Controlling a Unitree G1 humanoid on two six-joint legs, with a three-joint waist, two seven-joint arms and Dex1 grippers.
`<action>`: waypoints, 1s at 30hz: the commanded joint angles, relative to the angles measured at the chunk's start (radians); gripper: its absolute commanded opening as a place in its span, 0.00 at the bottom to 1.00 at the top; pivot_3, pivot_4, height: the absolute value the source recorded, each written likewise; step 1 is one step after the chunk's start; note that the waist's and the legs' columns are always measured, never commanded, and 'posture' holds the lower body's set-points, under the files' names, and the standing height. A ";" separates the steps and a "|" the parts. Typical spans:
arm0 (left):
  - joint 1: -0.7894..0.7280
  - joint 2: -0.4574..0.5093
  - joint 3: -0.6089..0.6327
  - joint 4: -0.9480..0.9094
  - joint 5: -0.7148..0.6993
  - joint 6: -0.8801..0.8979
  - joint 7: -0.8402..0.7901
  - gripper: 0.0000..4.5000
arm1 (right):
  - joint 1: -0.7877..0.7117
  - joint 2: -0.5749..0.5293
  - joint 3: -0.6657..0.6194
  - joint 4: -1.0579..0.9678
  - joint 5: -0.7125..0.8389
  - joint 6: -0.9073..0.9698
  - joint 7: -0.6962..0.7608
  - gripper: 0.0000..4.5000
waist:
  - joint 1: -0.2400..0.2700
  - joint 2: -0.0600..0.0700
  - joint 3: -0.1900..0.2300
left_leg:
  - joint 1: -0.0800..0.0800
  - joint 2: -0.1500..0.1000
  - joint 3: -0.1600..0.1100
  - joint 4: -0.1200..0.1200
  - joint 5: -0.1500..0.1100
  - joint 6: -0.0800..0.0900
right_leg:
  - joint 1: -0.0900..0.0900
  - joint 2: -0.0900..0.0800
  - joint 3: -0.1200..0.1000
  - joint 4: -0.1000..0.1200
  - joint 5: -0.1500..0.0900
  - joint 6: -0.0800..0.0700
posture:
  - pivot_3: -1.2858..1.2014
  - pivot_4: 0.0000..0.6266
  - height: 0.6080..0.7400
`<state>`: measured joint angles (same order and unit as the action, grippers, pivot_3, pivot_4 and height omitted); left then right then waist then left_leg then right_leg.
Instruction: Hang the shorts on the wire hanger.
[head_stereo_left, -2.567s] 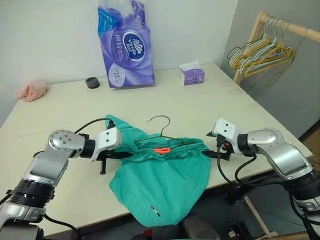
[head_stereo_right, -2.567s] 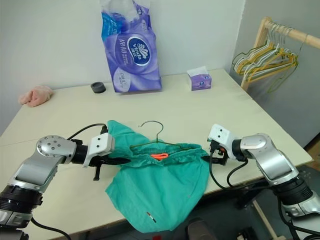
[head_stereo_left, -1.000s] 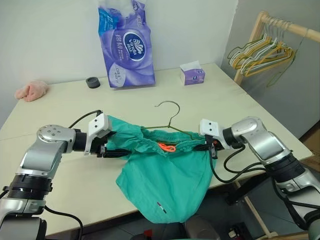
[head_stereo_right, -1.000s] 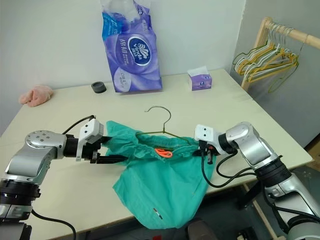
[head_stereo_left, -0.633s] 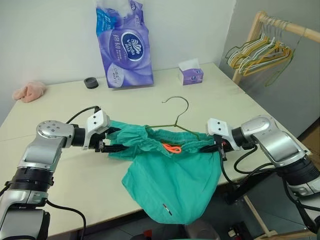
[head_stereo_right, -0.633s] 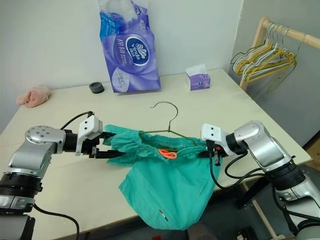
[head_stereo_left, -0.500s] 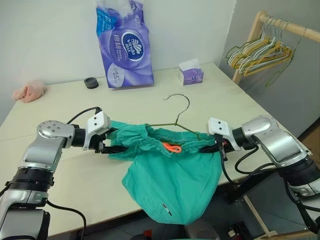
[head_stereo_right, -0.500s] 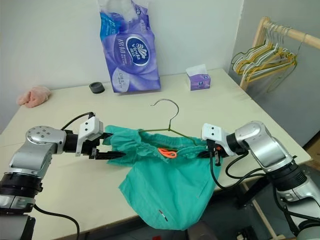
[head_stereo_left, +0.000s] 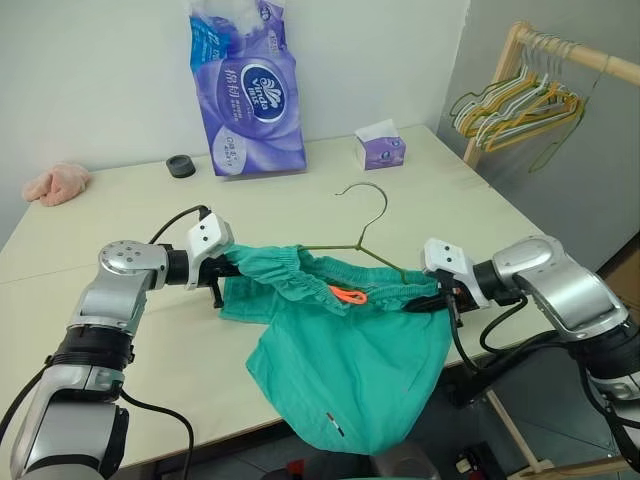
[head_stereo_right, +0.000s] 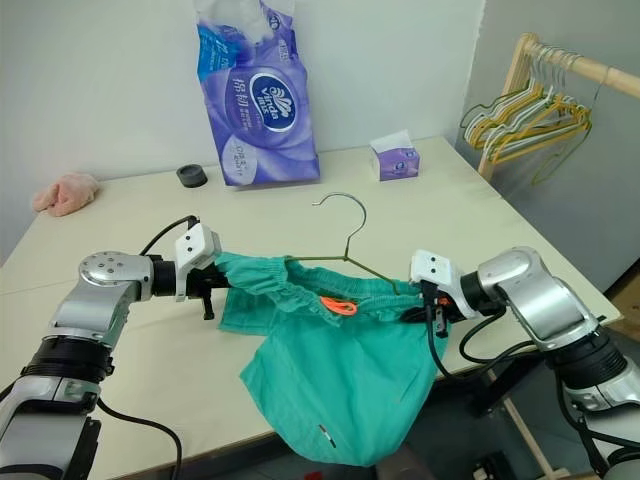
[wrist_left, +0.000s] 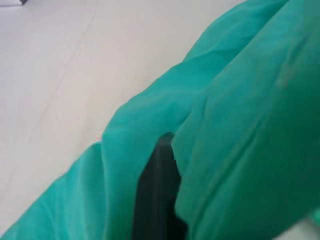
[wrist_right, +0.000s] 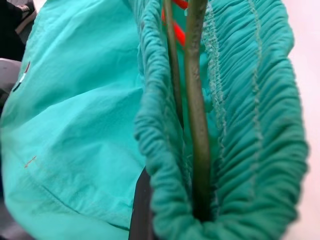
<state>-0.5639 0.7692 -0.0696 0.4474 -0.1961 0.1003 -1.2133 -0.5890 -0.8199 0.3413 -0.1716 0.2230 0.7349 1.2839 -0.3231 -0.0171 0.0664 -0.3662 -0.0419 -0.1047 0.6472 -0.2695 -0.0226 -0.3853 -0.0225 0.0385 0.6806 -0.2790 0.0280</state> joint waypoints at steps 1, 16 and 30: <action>-0.033 0.006 0.045 0.038 0.014 -0.051 0.041 0.00 | 0.011 -0.034 -0.049 -0.032 0.032 0.018 0.003 0.00 | -0.001 0.000 0.000 | 0.000 0.000 0.000 0.000 0.000 0.000 | 0.000 0.000 0.000 0.000 0.000 0.000 | 0.37 0.05 1.00; -0.014 0.002 0.047 0.089 0.029 -0.145 0.096 0.00 | 0.065 -0.100 -0.056 0.040 0.042 0.031 -0.013 0.00 | -0.002 0.000 0.000 | 0.000 0.000 0.000 0.000 0.000 0.000 | 0.000 0.000 0.000 0.000 0.000 0.000 | 0.38 0.06 1.00; 0.042 -0.045 0.063 -0.020 -0.007 -0.133 0.151 0.00 | 0.008 -0.031 -0.075 0.005 0.130 0.127 -0.049 0.00 | -0.002 0.000 0.000 | 0.000 0.000 0.000 0.000 0.000 0.000 | 0.000 0.000 0.000 0.000 0.000 0.000 | 0.38 0.06 1.00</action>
<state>-0.5076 0.7244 -0.0457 0.4656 -0.1789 -0.0450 -1.0762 -0.5534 -0.8516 0.2992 -0.1339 0.3341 0.8625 1.2378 -0.3251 -0.0171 0.0665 -0.3666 -0.0419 -0.1046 0.6471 -0.2695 -0.0226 -0.3853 -0.0225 0.0384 0.6804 -0.2792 0.0284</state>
